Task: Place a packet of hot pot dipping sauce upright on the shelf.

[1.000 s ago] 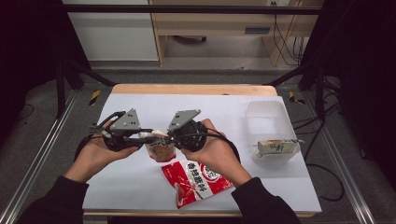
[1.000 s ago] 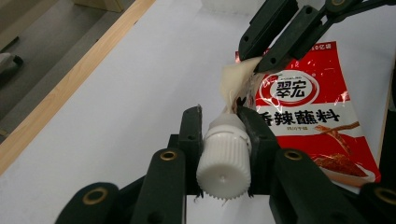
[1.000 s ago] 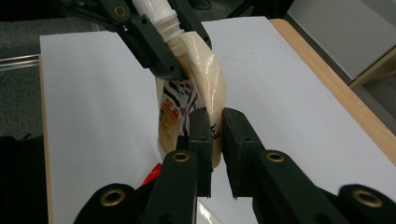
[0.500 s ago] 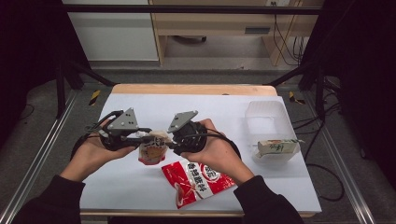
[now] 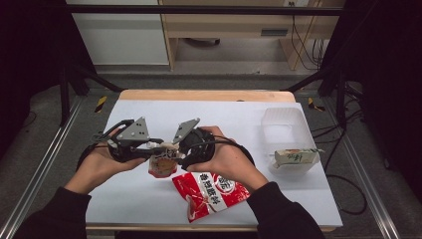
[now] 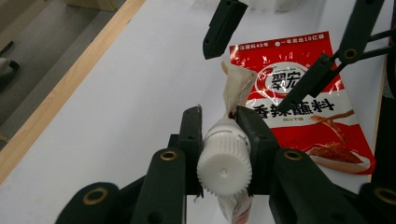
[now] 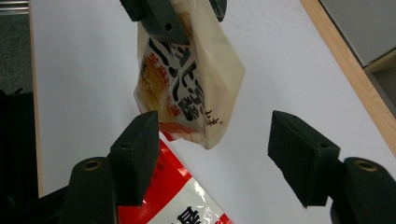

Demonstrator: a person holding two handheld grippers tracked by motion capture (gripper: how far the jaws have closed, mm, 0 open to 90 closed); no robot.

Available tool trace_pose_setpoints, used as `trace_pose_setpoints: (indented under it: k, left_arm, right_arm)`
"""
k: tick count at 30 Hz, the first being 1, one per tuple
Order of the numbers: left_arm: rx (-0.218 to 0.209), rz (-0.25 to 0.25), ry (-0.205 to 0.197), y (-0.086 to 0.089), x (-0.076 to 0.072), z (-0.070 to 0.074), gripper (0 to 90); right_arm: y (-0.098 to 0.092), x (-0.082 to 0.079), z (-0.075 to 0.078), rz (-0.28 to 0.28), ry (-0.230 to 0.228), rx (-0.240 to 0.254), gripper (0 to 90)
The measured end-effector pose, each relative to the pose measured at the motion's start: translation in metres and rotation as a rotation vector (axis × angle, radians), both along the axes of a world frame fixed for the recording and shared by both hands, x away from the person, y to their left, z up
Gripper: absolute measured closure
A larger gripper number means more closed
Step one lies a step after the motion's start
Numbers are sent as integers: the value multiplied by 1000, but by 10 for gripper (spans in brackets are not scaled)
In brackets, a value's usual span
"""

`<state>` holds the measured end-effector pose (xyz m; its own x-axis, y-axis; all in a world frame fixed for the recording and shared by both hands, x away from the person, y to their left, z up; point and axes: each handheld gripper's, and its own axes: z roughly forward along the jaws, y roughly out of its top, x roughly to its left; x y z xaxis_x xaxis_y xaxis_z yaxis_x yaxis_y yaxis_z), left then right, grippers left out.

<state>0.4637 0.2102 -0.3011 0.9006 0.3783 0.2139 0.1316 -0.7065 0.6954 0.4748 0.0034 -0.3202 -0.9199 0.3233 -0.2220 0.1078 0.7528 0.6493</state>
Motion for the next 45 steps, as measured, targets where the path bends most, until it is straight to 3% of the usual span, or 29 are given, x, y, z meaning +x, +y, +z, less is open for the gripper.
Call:
trace_pose_setpoints:
  k: [4,14,23,26,32,36,41,45]
  left_arm:
    - [5,-15,2,-2,-1,-1,728]
    - [10,-41,3,-6,-3,-1,728]
    - [13,-54,10,-8,-4,-3,727]
    - [9,-50,10,-7,-3,-4,727]
    - [-39,-32,20,-3,-2,-7,716]
    - [-76,-7,2,-2,-2,-6,576]
    - [-123,22,-7,1,-1,-3,332]
    - [-130,33,-10,3,0,-5,240]
  right_arm:
    - [2,4,2,10,18,-17,362]
    - [9,6,2,69,35,-60,573]
    - [13,4,2,88,60,-95,824]
    - [14,4,4,83,59,-109,865]
    - [15,4,8,67,24,-125,881]
    - [13,6,11,55,13,-136,883]
    - [6,10,16,38,-12,-151,884]
    - [-1,12,22,25,-23,-147,884]
